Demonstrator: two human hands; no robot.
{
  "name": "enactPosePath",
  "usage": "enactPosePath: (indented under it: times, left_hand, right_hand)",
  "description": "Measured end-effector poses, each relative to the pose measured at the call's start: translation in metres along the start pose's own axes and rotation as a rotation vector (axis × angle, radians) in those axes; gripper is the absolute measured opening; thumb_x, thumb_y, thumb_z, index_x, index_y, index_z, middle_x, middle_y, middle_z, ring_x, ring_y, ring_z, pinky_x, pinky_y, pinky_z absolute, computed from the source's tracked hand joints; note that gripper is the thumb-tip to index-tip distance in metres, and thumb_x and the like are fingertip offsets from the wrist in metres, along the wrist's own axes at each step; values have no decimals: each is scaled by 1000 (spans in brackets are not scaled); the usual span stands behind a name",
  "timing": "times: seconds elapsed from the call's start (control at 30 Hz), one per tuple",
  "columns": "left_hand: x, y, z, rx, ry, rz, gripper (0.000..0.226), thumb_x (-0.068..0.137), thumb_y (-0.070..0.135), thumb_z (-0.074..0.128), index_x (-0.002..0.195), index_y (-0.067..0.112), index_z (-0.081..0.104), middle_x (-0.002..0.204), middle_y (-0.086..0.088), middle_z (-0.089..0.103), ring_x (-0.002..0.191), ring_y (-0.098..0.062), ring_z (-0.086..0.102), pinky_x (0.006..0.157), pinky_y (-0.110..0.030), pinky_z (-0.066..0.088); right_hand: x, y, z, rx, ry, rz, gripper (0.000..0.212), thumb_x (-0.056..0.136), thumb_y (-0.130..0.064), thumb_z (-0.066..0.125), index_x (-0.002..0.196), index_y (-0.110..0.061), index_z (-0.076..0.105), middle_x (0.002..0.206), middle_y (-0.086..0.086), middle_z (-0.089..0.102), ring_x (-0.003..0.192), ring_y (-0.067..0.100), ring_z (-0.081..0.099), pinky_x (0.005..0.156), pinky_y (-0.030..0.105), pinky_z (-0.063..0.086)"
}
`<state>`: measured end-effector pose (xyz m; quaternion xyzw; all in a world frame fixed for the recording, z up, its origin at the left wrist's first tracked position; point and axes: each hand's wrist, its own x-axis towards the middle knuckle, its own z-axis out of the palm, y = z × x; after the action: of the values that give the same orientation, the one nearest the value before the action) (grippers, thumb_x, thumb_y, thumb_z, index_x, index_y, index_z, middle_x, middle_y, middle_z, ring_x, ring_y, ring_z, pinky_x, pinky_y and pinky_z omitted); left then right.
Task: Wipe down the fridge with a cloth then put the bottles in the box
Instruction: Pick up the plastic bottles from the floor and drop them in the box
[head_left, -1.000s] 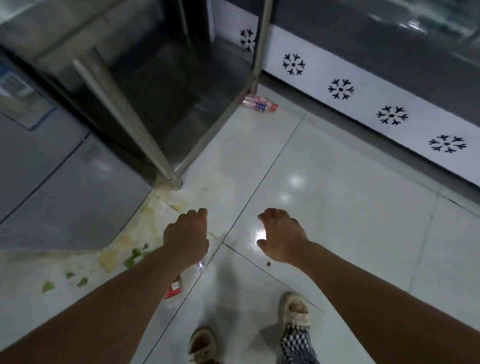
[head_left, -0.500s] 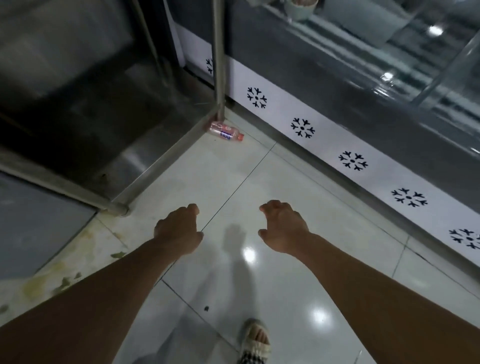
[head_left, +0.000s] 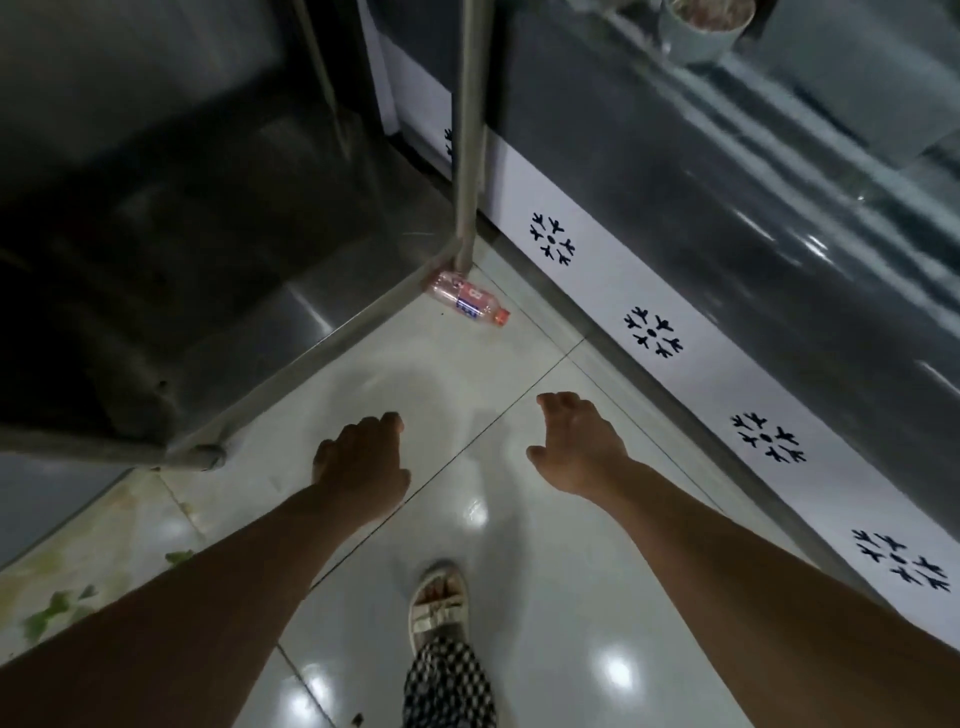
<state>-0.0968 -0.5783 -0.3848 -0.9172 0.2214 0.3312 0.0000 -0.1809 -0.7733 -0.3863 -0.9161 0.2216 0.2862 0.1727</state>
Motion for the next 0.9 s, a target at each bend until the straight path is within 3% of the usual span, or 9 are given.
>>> enactPosePath:
  times: [0.53,0.7,0.9]
  left_hand:
    - [186,19,19,-114,11,-330,52,89,31,54,135,16,35,131,-9,50,115,-26,51,90,-40,44]
    - [235,31,49,-250,81,-388,53,88,28,57,135,16,36,130,-9,51,116,-27,50,92,-39,43]
    - [294,13,96,-252,159,-388,52,86,27,58,133,16,38,124,-8,55,112,-26,52,92,-40,41]
  right_hand:
    - [260,32,5,-49,-66,-191,56,87,-20,58,136,-10,32,128,13,48,117,30,47,90,39,42]
    - [327,48,26,-92,-38,-287,68,86,-16,60,142,-10,23,131,15,48,112,30,49,84,37,43]
    - [410,48,61,-74,96,-324,75,85,-20,63,146,-12,21,131,15,46,116,30,47,92,43,46]
